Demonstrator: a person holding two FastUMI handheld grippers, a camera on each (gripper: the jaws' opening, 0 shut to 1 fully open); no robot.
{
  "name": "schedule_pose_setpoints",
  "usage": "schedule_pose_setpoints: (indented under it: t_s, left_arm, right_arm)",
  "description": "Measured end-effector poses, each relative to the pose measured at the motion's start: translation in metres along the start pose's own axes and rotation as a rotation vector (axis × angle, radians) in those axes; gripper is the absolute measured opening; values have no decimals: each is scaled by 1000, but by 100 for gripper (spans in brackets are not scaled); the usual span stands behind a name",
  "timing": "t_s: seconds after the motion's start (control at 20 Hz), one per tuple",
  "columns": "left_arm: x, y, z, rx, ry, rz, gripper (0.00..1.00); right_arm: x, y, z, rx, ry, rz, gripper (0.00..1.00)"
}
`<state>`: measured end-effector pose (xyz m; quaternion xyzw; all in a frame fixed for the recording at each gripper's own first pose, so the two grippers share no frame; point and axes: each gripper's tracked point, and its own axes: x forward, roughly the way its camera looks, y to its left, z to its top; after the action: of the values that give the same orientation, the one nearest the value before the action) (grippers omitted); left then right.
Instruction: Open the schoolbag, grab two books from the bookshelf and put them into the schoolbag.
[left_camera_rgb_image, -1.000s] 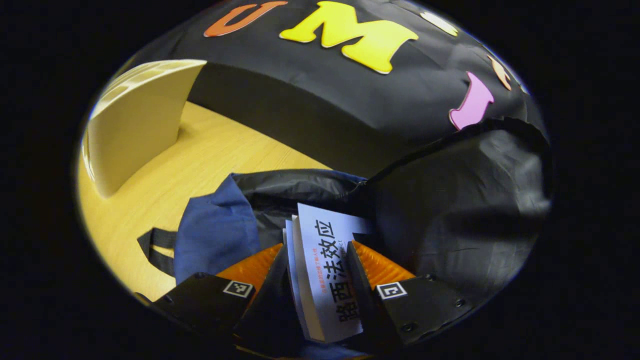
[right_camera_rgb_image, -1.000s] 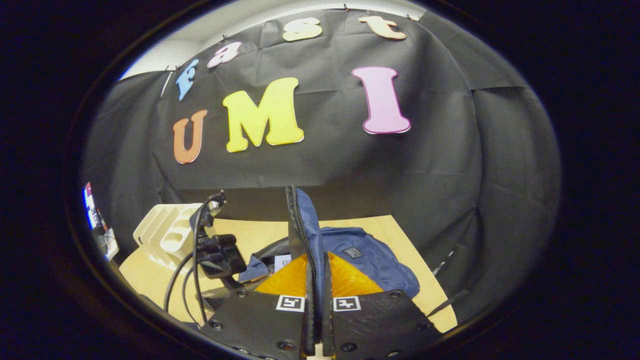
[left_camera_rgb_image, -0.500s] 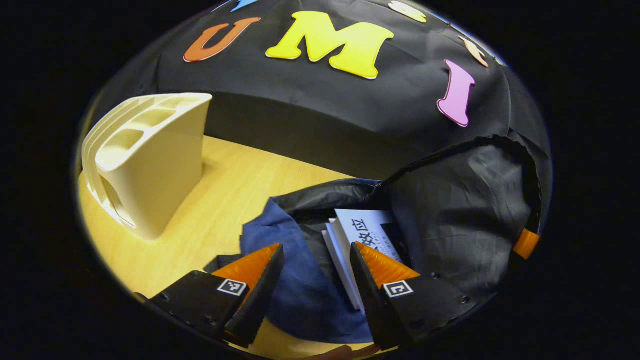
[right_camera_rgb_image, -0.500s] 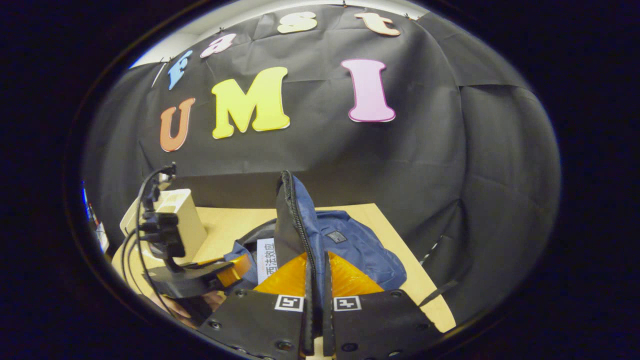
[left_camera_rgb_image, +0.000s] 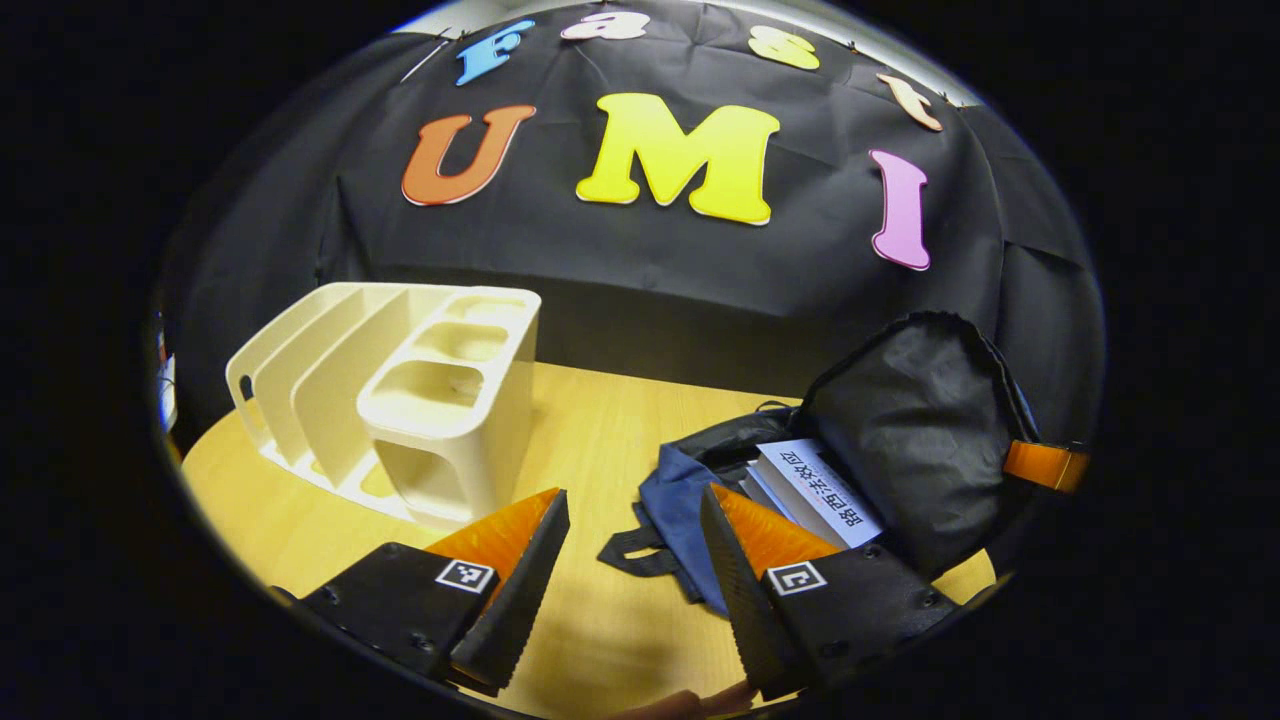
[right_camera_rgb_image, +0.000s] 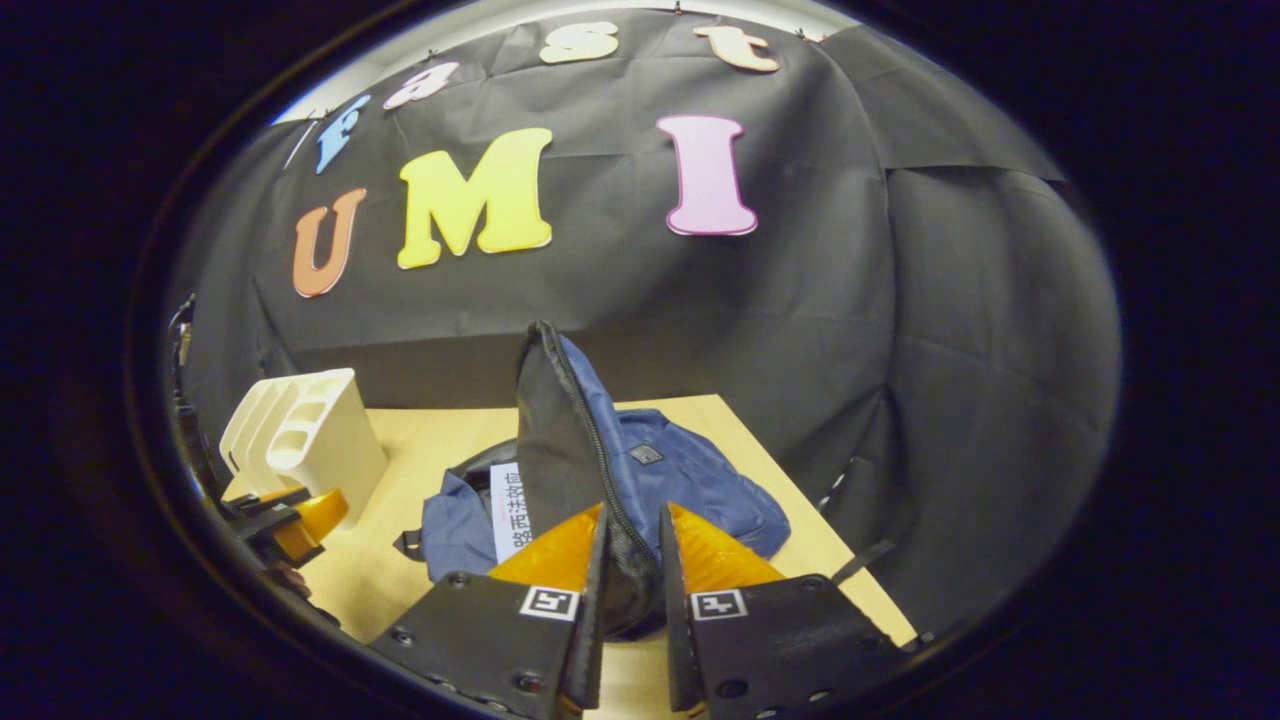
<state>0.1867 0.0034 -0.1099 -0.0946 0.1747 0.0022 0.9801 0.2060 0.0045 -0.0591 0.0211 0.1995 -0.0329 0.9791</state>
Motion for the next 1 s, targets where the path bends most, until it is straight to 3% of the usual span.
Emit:
schedule_pose_setpoints:
  t_s: [0.25,0.4,0.55,0.6,0.65,0.85,1.0]
  left_arm:
    - [-40,26,8,25,-46,37,84]
    - [-70,40,10,28,-67,49,84]
    - [-108,48,14,40,-102,49,84]
    - [-121,52,14,52,-114,49,90]
    - [-133,57,14,61,-123,56,86]
    - [-178,72,15,89,-161,63,90]
    - [-202,83,17,119,-194,68,92]
  right_arm:
    - [-26,8,-3,-17,-14,-10,40]
    - [-50,17,3,-26,-70,12,52]
    - [-77,23,4,-39,-128,24,70]
    - [-87,23,4,-46,-149,24,71]
    - [-97,25,4,-45,-167,24,72]
    - [-137,39,-10,-50,-202,68,75]
    - [-165,43,-13,-64,-252,75,86]
